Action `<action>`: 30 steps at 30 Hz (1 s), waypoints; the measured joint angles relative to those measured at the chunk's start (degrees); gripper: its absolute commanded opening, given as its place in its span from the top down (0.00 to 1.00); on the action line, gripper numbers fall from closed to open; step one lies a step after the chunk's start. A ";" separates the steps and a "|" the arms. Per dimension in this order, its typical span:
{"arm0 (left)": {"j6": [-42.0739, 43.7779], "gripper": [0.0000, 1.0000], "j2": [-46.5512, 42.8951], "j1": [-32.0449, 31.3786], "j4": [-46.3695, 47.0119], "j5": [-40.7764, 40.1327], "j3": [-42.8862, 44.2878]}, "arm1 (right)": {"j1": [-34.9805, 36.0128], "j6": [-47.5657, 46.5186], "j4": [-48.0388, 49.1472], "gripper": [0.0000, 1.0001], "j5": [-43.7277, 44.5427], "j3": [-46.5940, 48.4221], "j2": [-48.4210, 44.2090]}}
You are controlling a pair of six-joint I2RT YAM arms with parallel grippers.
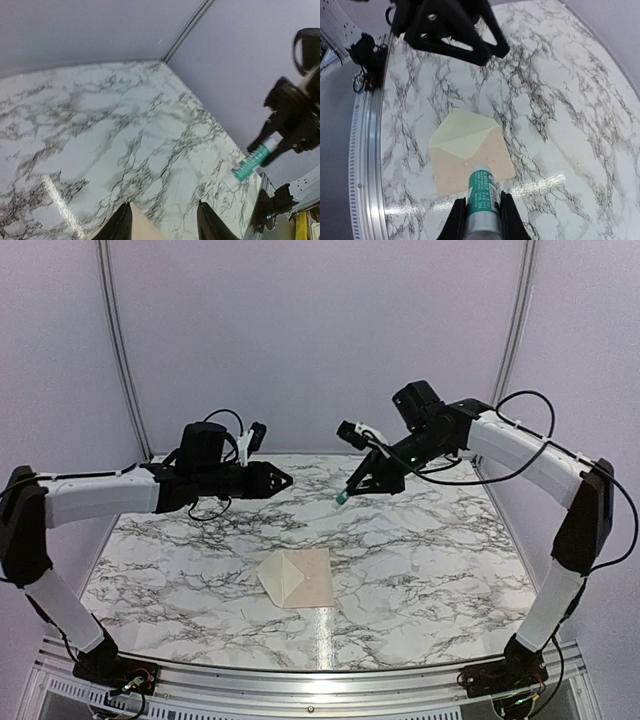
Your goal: Place the letter into the envelope and seal it
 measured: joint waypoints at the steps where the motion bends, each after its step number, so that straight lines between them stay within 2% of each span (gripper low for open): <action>1: -0.22 0.44 -4.04 -1.11 5.90 -1.84 -3.48 | -1.75 1.57 2.51 1.00 -2.78 -1.38 -1.73; 5: 0.13 0.37 -9.22 -6.58 22.01 -7.93 -9.73 | -7.78 11.43 15.37 1.00 -14.51 -8.02 -7.54; 11: -0.39 0.30 -4.31 -14.62 39.06 -15.91 -11.34 | -10.62 36.11 45.44 0.99 -29.11 -20.87 -10.67; 15: -2.47 0.30 0.35 -16.44 46.36 -17.35 -10.29 | -10.62 47.39 58.27 0.98 -32.94 -25.20 -10.64; 21: -6.80 0.39 6.40 -16.68 51.32 -16.35 -6.19 | -10.62 55.15 68.11 0.95 -34.97 -26.49 -10.67; 30: -11.37 0.59 10.10 -16.70 56.57 -10.95 -2.21 | -10.62 58.14 71.36 0.93 -35.65 -27.17 -10.67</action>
